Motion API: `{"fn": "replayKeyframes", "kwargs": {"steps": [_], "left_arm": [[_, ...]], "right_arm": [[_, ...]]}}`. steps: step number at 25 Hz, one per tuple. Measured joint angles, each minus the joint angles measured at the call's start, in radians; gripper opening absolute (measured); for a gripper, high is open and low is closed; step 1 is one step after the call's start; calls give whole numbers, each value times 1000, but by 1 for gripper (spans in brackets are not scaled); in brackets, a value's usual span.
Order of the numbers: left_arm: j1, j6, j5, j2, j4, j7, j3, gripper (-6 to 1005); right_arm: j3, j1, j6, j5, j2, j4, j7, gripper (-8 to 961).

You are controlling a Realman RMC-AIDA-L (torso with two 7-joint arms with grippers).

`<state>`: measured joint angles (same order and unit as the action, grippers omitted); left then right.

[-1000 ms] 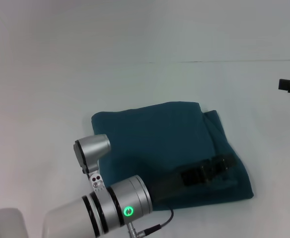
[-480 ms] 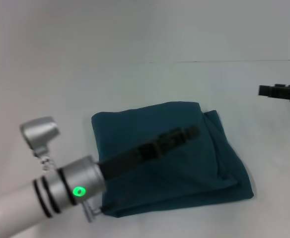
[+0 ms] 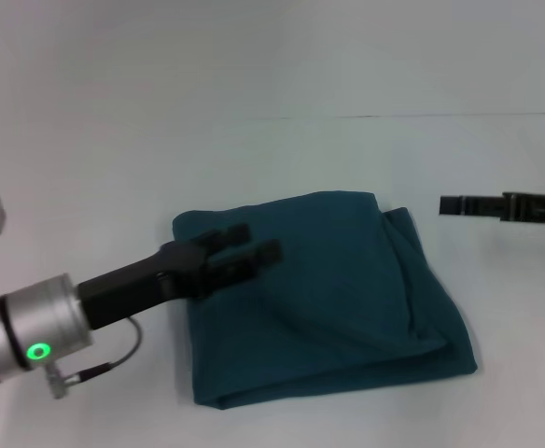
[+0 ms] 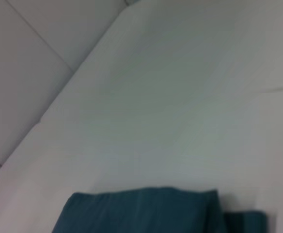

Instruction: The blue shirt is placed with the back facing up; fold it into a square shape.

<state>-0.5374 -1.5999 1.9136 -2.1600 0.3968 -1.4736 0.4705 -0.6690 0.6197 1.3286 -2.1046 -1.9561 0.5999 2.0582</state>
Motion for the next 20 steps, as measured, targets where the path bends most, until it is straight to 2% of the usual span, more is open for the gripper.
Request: {"fn": "replayKeyframes", "kwargs": {"steps": [6,12,20], "left_arm": [[44,2,34,18,149,75,128,919],[45,-10,140,20,212,125,157,919],[40,-14,156,15,221,143,172,919]], "right_arm": [[-55,4,15,0,-11,-43,51,721],[-85,24,10,0,-20,-90,73,719],[-118,35,-19,-19,-25,-103,117,718]]}}
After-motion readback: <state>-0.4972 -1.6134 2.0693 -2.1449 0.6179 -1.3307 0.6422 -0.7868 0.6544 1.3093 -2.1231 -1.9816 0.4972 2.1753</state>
